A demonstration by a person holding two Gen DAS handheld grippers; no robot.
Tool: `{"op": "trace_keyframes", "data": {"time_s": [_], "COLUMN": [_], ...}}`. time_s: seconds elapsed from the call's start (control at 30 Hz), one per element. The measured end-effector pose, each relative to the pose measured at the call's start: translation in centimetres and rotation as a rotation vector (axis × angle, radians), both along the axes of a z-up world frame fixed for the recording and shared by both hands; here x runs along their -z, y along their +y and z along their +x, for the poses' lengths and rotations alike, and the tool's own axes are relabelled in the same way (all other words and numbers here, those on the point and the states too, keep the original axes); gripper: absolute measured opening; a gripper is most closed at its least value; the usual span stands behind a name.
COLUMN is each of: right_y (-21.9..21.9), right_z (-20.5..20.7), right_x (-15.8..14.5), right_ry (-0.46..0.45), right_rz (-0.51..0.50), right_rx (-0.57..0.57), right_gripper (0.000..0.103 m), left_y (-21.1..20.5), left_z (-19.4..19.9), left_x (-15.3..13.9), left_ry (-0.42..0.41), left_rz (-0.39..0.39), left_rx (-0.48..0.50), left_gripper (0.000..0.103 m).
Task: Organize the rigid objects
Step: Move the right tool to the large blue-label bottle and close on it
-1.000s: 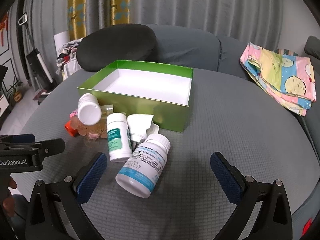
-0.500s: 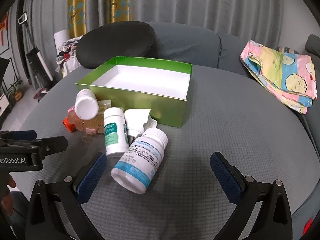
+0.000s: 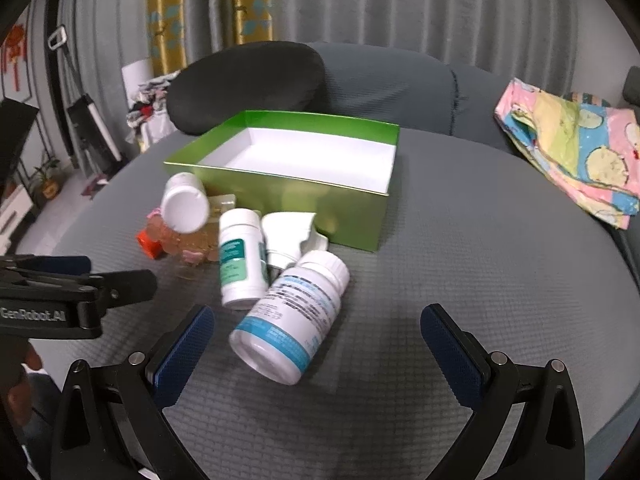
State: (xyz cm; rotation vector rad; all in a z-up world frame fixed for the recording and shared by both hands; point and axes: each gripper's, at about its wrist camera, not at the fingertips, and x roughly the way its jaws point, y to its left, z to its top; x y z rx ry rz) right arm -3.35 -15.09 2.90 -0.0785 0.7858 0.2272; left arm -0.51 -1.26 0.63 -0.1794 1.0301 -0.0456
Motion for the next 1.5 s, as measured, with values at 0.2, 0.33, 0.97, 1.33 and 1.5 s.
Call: {"op": "trace_keyframes", "data": {"time_s": [0.2,0.33,0.97,1.33,1.5], "right_y": [-0.1,-0.3,-2.9,-1.9,-1.3], "right_z": [0.0,-0.5,0.8,2.2,2.8], "right_x": [0.8,1.6,3.8,4.9,5.4], "right_ry": [0.051,0.061,0.183,0.206,0.229], "right_rz": [0.028,-0.012,0.213,0.246,0.247], "right_rx": [-0.039,-0.054,-0.138,-0.191,-0.206], "right_gripper": [0.103,0.103,0.103,0.091,0.077], "left_y": [-0.2,-0.5,-7.5,-8.8,-9.2], "left_z": [0.2,0.4,3.5,4.4,4.5], "left_x": [0.3,0.6,2.6,3.8,3.9], "left_ry": [0.017,0.033,0.136,0.191,0.183], "left_rz": [-0.023,-0.045,-0.196,-0.241,-0.24], "left_rx": [0.01,0.033,0.208,0.254,0.26], "left_gripper": [0.102,0.102,0.101,0.079,0.068]}}
